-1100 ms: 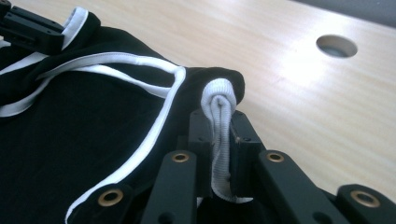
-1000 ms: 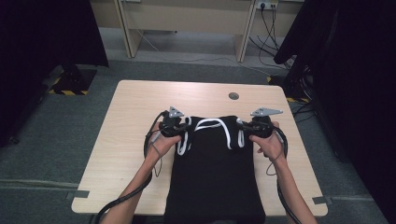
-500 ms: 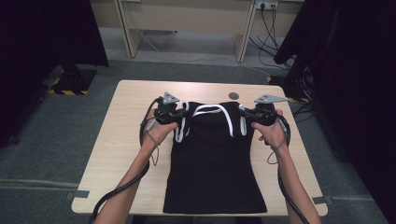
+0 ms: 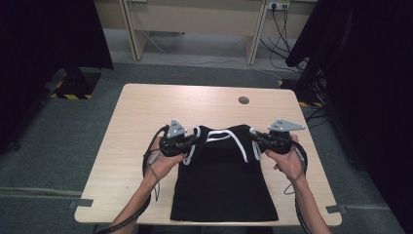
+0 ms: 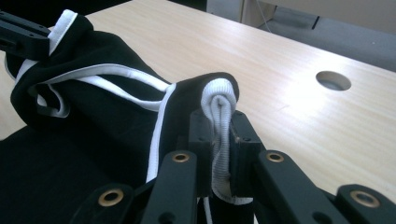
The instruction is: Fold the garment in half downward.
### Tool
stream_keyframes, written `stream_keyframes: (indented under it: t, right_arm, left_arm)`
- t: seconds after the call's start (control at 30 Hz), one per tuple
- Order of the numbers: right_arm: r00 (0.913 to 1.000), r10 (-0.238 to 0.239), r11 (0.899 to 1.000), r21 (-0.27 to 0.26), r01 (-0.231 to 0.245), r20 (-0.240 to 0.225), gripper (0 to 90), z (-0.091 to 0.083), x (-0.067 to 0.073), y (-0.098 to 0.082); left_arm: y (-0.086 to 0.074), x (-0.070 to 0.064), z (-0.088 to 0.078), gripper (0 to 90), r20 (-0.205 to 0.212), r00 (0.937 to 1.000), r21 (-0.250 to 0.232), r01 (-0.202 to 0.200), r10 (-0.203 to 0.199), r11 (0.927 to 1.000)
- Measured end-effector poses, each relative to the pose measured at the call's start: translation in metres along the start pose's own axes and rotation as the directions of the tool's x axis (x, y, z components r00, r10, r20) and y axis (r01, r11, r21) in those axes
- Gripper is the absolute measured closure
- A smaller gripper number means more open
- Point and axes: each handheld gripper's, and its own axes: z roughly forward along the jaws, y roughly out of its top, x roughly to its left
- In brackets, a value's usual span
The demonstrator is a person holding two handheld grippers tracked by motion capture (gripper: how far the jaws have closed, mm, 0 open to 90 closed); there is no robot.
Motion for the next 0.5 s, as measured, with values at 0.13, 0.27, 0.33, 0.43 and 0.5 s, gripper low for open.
stream_keyframes:
  t: [0.13,0.27,0.33,0.43,0.5]
  right_arm:
    - [1.0,-0.005,1.0,-0.013,0.005,-0.008,82.5,-0.008,0.008,-0.012]
    - [0.9999,-0.014,1.0,-0.011,0.014,-0.006,82.5,-0.014,0.017,-0.025]
    - [0.9999,-0.012,1.0,-0.009,0.012,-0.013,82.5,-0.015,0.021,-0.032]
    - [0.9998,-0.003,1.0,-0.002,0.003,-0.02,82.5,-0.017,0.026,-0.042]
    - [0.9998,0.003,1.0,0.0,-0.003,-0.021,82.5,-0.019,0.03,-0.049]
  left_arm:
    - [-0.015,-0.012,-0.01,82.6,0.012,0.9998,-0.015,-0.015,0.015,0.9998]
    - [-0.03,-0.022,-0.017,82.5,0.018,0.9997,-0.02,-0.018,0.018,0.9997]
    - [-0.037,-0.025,-0.019,82.5,0.023,0.9995,-0.01,-0.023,0.023,0.9997]
    - [-0.047,-0.029,-0.021,82.5,0.042,0.999,0.009,-0.018,0.018,0.9998]
    - [-0.054,-0.033,-0.023,82.5,0.051,0.9986,0.025,-0.019,0.018,0.9995]
